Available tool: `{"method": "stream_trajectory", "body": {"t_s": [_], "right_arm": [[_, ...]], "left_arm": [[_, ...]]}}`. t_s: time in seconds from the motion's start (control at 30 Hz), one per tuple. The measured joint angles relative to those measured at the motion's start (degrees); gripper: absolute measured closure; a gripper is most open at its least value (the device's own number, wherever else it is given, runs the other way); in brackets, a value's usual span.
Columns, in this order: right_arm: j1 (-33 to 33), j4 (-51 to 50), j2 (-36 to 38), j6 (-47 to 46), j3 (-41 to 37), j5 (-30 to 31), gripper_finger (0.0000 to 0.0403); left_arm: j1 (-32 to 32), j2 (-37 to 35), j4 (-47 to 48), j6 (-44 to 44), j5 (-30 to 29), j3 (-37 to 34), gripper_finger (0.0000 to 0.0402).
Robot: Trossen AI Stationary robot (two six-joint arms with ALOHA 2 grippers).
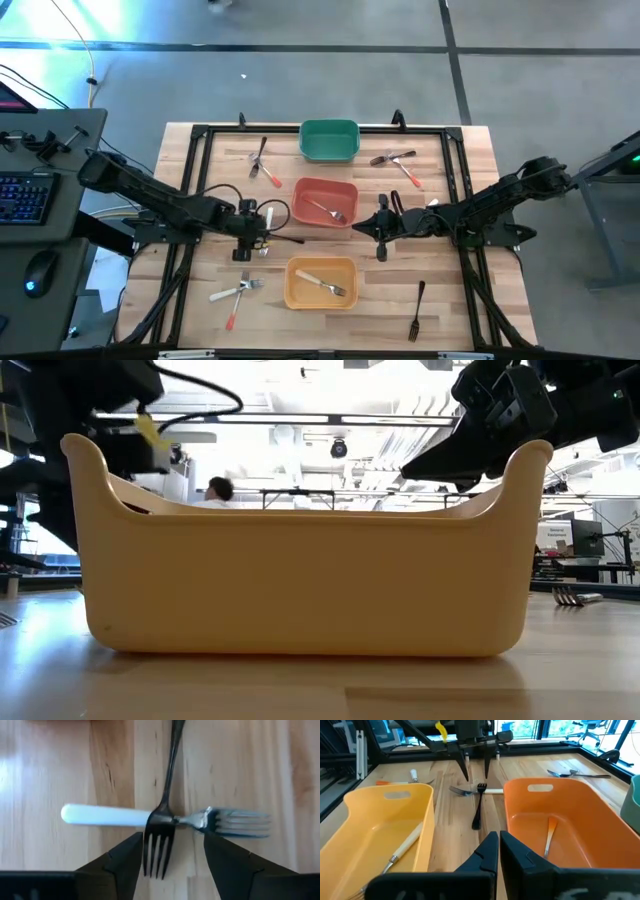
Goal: Sort silverware by color (type)
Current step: Put the black fork into the green bin
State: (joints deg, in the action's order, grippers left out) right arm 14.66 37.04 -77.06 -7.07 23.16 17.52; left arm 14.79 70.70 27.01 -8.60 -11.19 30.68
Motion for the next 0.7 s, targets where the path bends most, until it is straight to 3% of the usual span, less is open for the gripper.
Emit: {"method": "stream_trajectory", "body": {"t_s": [0.4,0.7], "right_arm": [[0.0,-0.1,0.0,0.0,0.0,0.0,0.0402],[0.0,-0.4,0.0,0.0,0.0,0.0,0.0402]], "left_arm": [[-2.1,7.2,-1.7,3.3,-0.6,0.1,0.0198],[-2.0,8.2,-1.7,4.6,-0.8,0.3,0.0215]]}}
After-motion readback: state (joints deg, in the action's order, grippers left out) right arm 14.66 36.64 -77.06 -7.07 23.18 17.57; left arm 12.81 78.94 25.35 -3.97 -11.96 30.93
